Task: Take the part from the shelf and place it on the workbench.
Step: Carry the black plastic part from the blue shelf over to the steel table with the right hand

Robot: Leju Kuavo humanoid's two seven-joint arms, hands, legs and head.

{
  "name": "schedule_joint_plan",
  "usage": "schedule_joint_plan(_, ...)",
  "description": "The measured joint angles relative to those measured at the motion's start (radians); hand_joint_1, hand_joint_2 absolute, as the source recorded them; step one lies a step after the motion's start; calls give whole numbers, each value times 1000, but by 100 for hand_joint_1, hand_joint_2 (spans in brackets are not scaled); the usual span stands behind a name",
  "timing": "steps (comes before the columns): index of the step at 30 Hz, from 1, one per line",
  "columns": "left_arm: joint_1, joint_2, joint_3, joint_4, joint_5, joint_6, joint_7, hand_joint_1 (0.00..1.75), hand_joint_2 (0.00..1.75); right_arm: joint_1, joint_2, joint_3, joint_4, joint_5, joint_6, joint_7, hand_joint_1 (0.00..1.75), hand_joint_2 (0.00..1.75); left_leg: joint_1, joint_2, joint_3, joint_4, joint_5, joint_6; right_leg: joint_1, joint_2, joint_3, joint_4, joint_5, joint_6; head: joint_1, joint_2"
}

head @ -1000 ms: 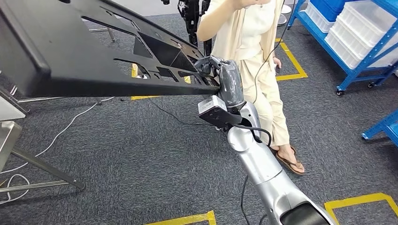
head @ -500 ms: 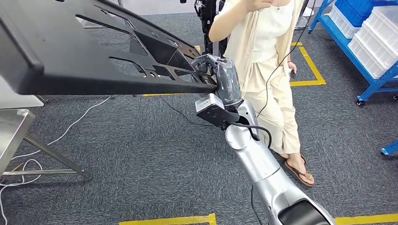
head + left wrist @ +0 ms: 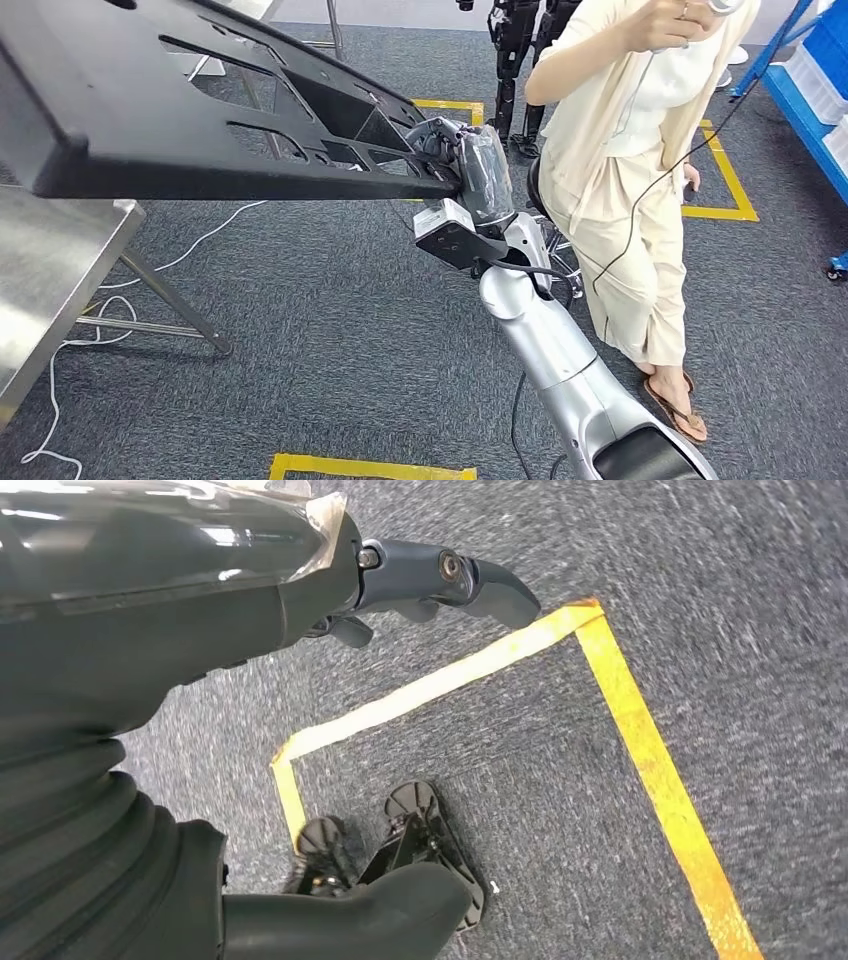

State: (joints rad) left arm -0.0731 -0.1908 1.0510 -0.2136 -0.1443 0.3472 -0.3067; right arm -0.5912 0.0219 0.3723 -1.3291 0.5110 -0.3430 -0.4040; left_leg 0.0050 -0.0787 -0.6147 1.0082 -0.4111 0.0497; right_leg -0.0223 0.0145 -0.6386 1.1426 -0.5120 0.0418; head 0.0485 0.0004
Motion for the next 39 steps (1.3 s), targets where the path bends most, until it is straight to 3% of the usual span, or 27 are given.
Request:
schedule_joint_plan(2,0,1,0,0,0,0,0,0,175,-1,1,2,3,1,-1,0,175,175,0,-18,-6,10,-5,-13,-5,17,45,-96,35,0,0,0)
schedule_joint_plan(5,6,1,1,0,-1,0,1,0,175,-2,4,3,7,3,-1,0,175,175,4,-31,-15,12,-5,-29,-1,7,53,-112,44,-21,0,0)
schedule_joint_plan(7,8,1,1,0,-1,2,1,0,175,-3,10,4,8,4,-2,-1,175,175,5,1,-29,41,-24,-38,-4,-6,56,-115,48,-33,-2,0)
schedule_joint_plan(9,6,1,1,0,-1,3,1,0,175,-4,13,4,8,5,-2,-1,175,175,6,53,-82,151,-83,-46,-2,-22,58,-116,47,-43,-5,0)
schedule_joint_plan(11,5,1,1,0,-1,4,2,0,175,-3,13,4,12,5,-2,-2,175,175,8,73,-149,280,-134,-51,4,-42,59,-116,44,-49,-5,0)
schedule_joint_plan(12,5,1,1,0,-1,4,2,0,175,-2,13,4,13,5,-3,-2,175,175,8,75,-163,304,-135,-51,6,-52,59,-116,43,-51,-5,0)
schedule_joint_plan(13,5,1,1,0,-1,5,2,0,175,-1,13,4,14,6,-4,-2,175,175,8,77,-156,286,-116,-49,7,-61,60,-116,41,-52,-5,0)
schedule_joint_plan(16,4,2,1,0,-2,6,3,0,175,-1,15,5,15,9,-9,-4,175,175,0,117,-54,90,-29,-33,15,-85,67,-116,35,-51,-5,0)
schedule_joint_plan(18,1,3,1,0,-4,3,5,0,175,0,17,5,15,10,-14,-4,175,175,-9,134,-21,27,-14,-23,20,-97,69,-116,30,-45,-4,0)
schedule_joint_plan(20,1,3,0,0,-5,0,7,0,175,2,18,5,14,12,-16,-4,175,175,-14,115,-19,20,-14,-15,22,-112,74,-119,26,-35,-4,0)
schedule_joint_plan(22,1,2,0,0,-5,-1,9,0,175,3,19,5,12,14,-18,-4,175,175,-10,97,-6,3,-5,-3,22,-96,70,-99,11,-28,-3,0)
schedule_joint_plan(23,1,2,0,0,-5,-2,9,0,175,4,18,5,11,15,-18,-4,175,175,-6,88,1,-5,-1,3,21,-75,56,-63,-7,-28,-2,0)
schedule_joint_plan(25,-2,3,0,0,-5,-3,9,0,175,9,14,6,10,16,-20,-3,175,175,-3,68,5,-9,3,9,17,-33,-7,64,-58,-35,-1,0)
schedule_joint_plan(27,-3,4,0,0,-5,-4,9,0,175,18,8,6,10,19,-21,1,175,175,-3,41,5,-9,2,9,14,-20,-64,161,-84,-31,0,0)
schedule_joint_plan(28,-3,3,0,0,-5,-4,10,0,175,21,6,6,10,20,-21,3,175,175,-3,28,6,-8,2,9,12,-18,-68,159,-74,-23,0,0)
schedule_joint_plan(29,-2,3,0,0,-5,-4,10,0,175,23,5,6,10,22,-21,5,175,175,-2,16,6,-7,2,8,10,-16,-52,114,-48,-14,0,0)
schedule_joint_plan(31,-2,2,0,0,-5,-5,11,0,175,23,4,7,9,23,-21,6,175,175,-3,-7,5,1,-2,2,3,8,9,-27,15,1,0,0)
schedule_joint_plan(32,-2,2,0,0,-5,-5,11,0,175,23,4,8,8,24,-21,7,175,175,-4,-17,2,5,-5,-4,0,18,33,-80,37,1,0,0)
schedule_joint_plan(34,0,3,0,0,-6,-6,11,0,175,23,4,10,7,26,-21,12,175,175,-4,-30,-6,11,-8,-17,1,27,48,-113,50,-11,-1,0)
schedule_joint_plan(36,4,4,1,0,-7,-6,11,0,175,22,6,11,6,29,-21,17,175,175,1,-32,-12,14,-10,-27,3,12,50,-116,54,-26,-1,0)
schedule_joint_plan(38,5,5,1,0,-7,-6,11,0,175,20,11,11,3,30,-21,20,175,175,2,8,-33,58,-38,-37,0,-3,54,-120,56,-39,-3,0)
schedule_joint_plan(39,4,5,0,0,-8,-6,11,0,175,19,12,11,2,30,-22,21,175,175,3,36,-58,111,-68,-42,0,-12,56,-122,55,-45,-5,0)
